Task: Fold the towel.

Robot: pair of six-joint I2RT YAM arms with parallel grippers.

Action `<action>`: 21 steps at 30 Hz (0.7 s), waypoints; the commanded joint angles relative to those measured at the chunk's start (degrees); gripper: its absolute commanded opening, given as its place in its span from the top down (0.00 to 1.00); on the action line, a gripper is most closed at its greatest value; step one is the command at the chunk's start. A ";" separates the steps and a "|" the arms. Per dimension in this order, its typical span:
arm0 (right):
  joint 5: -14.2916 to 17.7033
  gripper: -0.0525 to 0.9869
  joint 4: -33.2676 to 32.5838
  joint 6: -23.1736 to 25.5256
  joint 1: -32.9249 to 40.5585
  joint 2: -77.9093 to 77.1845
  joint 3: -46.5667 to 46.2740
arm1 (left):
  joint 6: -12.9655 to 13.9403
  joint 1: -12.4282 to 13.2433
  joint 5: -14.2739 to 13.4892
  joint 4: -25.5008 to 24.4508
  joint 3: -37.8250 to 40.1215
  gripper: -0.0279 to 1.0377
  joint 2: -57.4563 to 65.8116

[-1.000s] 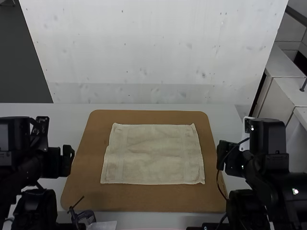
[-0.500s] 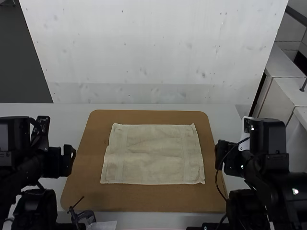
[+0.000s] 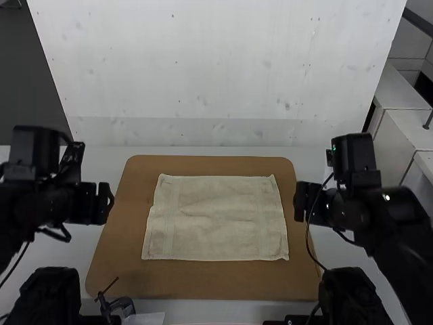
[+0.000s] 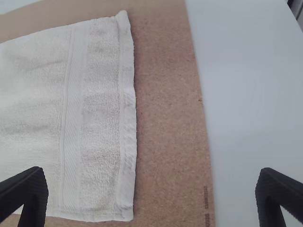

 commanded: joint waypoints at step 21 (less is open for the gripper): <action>-7.25 0.08 23.72 0.63 -2.83 67.76 24.62 | -4.35 -4.33 -0.17 14.39 28.04 0.10 61.44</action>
